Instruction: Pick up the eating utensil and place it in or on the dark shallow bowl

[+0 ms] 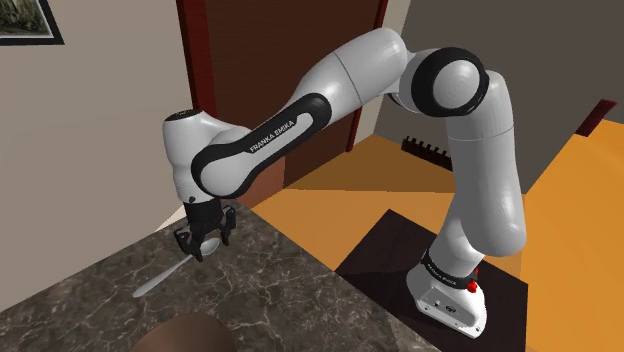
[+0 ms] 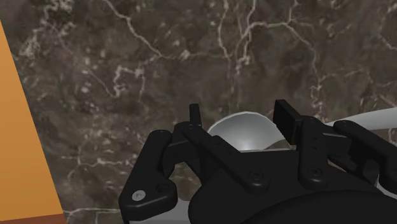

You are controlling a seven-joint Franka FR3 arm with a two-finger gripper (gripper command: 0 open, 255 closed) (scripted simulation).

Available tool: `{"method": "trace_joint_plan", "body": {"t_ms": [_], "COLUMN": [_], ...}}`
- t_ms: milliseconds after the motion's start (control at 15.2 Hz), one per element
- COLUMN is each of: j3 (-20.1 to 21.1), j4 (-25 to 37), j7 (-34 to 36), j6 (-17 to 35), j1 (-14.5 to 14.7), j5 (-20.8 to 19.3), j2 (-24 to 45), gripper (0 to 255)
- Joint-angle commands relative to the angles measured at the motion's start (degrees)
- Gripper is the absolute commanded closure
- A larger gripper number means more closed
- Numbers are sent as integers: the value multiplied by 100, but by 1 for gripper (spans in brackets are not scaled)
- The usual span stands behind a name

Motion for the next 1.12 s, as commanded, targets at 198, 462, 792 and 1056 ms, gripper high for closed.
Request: {"method": "trace_joint_plan", "body": {"t_ms": [198, 462, 792, 1056], "j3": [1, 0, 55, 92], "j4": [-1, -1, 98, 202], "j7": [0, 0, -22, -37], "j6": [0, 1, -296, -541], "j1": [1, 1, -39, -66], "j5": [0, 0, 85, 147], "j2": [0, 1, -208, -360], "gripper": [255, 255, 255, 255]}}
